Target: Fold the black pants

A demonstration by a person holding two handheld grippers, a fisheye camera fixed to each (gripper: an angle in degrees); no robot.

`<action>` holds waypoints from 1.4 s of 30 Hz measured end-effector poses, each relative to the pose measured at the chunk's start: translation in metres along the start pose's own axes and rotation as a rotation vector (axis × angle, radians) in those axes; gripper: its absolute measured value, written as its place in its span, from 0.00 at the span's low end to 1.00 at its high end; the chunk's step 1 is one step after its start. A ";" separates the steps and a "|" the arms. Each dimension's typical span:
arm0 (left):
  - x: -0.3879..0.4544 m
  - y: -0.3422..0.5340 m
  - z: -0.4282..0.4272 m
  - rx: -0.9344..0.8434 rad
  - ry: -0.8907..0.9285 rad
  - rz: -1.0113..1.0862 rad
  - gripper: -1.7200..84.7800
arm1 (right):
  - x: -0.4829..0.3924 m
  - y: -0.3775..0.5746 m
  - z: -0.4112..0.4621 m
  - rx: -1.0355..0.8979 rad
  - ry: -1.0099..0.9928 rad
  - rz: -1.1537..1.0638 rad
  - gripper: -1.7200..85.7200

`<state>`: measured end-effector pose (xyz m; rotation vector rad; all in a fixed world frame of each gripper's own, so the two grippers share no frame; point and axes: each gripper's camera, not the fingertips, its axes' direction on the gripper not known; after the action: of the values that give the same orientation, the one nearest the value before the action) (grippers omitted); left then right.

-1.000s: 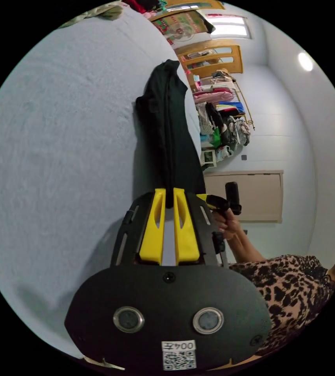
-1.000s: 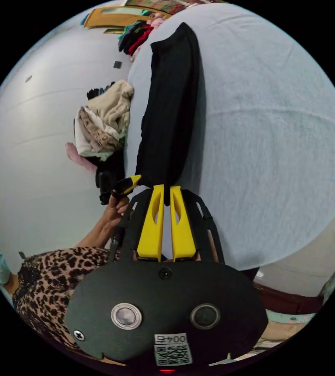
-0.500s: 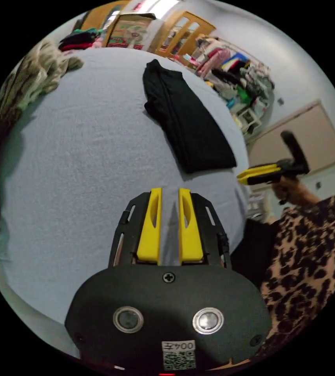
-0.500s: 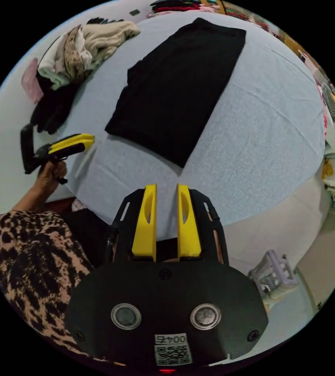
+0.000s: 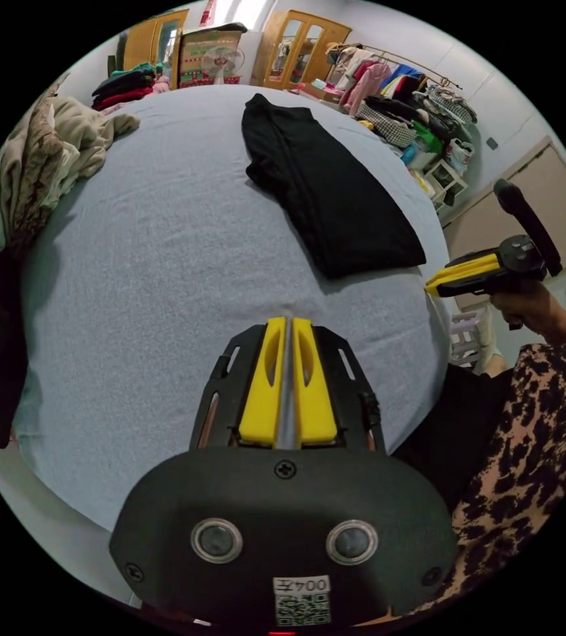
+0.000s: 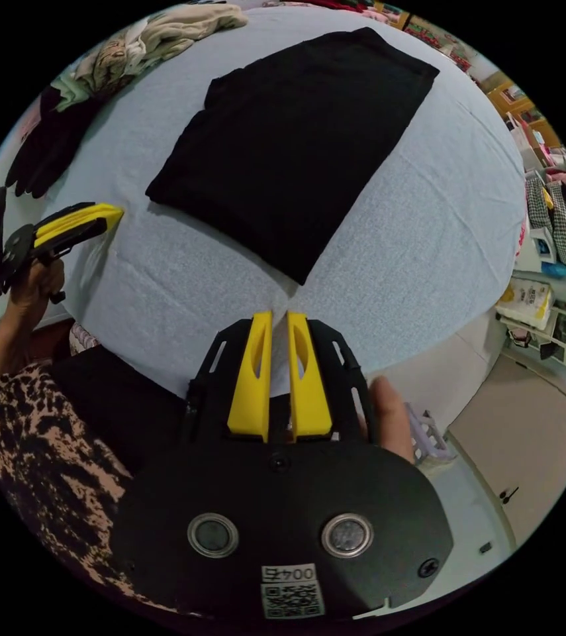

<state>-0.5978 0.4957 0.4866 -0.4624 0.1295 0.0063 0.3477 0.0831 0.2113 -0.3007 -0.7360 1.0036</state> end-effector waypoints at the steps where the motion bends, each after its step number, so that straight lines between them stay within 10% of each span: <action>1: 0.004 0.002 0.001 0.013 0.027 0.009 0.03 | -0.001 0.002 0.007 0.010 0.004 -0.005 0.06; 16: 0.045 -0.012 0.047 0.040 0.073 0.132 0.04 | 0.000 0.027 0.073 0.040 0.057 -0.099 0.06; 35: 0.049 -0.001 0.102 0.056 0.026 0.100 0.07 | 0.112 0.091 0.090 0.284 -0.532 0.097 0.01; 42: 0.045 -0.007 0.118 0.051 0.037 0.106 0.08 | 0.129 0.106 0.085 0.307 -0.410 0.146 0.01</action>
<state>-0.5380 0.5409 0.5889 -0.4050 0.1902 0.0978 0.2620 0.2395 0.2684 0.1263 -0.9218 1.3192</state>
